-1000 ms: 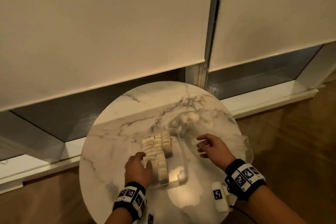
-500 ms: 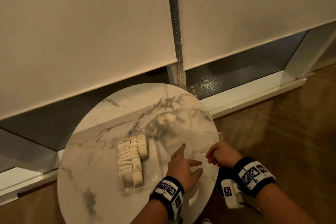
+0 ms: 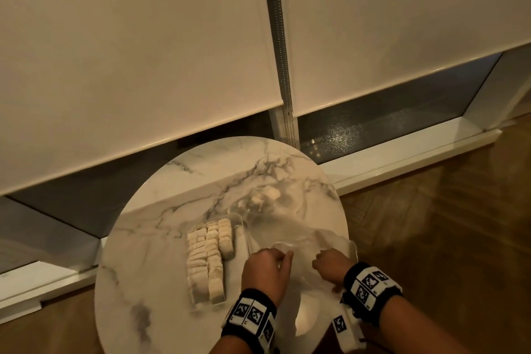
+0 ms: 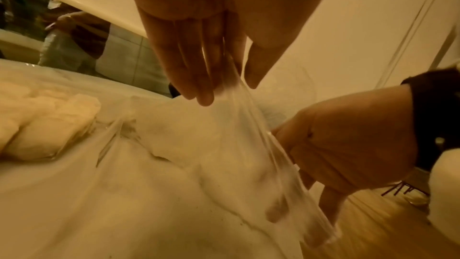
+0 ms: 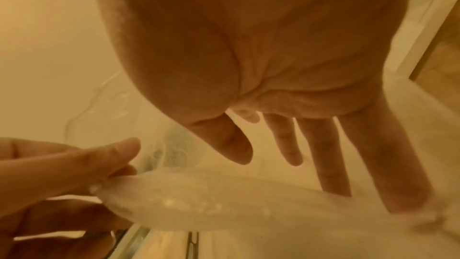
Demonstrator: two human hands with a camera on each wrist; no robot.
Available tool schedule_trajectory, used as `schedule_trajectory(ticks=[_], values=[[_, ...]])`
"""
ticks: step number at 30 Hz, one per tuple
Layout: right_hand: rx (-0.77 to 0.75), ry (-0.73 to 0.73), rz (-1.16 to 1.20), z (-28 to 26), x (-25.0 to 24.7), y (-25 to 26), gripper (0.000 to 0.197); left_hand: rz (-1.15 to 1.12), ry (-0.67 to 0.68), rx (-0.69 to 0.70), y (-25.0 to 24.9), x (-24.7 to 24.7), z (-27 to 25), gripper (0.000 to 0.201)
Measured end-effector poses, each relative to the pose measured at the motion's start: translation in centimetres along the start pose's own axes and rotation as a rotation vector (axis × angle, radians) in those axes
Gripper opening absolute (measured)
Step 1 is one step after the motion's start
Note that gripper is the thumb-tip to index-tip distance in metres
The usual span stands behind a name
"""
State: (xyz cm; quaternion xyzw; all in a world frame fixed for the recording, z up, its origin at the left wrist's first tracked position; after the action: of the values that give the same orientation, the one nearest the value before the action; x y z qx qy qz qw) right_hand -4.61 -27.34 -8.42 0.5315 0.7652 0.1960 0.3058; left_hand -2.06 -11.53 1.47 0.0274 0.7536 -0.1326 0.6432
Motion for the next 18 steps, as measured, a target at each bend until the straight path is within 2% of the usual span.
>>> schedule_trajectory(ticks=[1,4,6,9,11,13,16,18], values=[[0.021,-0.01,0.061,0.1,0.0,0.2,0.034,0.021,-0.004,0.002,0.3,-0.3,0.1,0.04],[0.028,-0.01,0.392,0.2,0.2,1.7,0.029,-0.008,-0.03,-0.018,1.2,-0.9,0.2,0.018],[-0.008,0.004,0.565,1.1,0.5,3.3,0.03,-0.062,-0.043,0.013,1.5,-1.2,0.2,0.037],[-0.02,0.074,0.763,2.9,0.8,5.5,0.024,-0.105,0.008,0.075,1.4,-1.5,-0.2,0.066],[-0.066,0.053,0.637,4.2,0.7,6.6,0.02,-0.093,0.073,0.083,1.3,-1.5,-0.6,0.082],[-0.091,0.011,0.442,5.7,0.6,7.5,0.028,-0.07,0.128,0.067,1.4,-1.5,-0.9,0.093],[-0.044,0.059,-0.069,7.3,1.7,9.0,0.045,-0.037,0.177,0.051,1.4,-1.8,-1.0,0.1],[-0.099,0.069,-0.297,8.8,2.1,10.7,0.051,-0.043,0.167,0.052,1.5,-1.7,-0.8,0.099]])
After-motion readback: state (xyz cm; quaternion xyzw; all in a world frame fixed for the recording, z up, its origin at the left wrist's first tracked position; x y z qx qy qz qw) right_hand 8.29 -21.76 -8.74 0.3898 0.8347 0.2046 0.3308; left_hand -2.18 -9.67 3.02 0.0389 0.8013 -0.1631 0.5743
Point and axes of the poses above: each hand's wrist, its own z-axis towards the middle knuckle, its own x-axis out of the palm, y = z × x, the point moved 7 cm from there along z, towards the middle knuckle, and after that the axes turned 14 degrees about z, right-handed, at the moved point
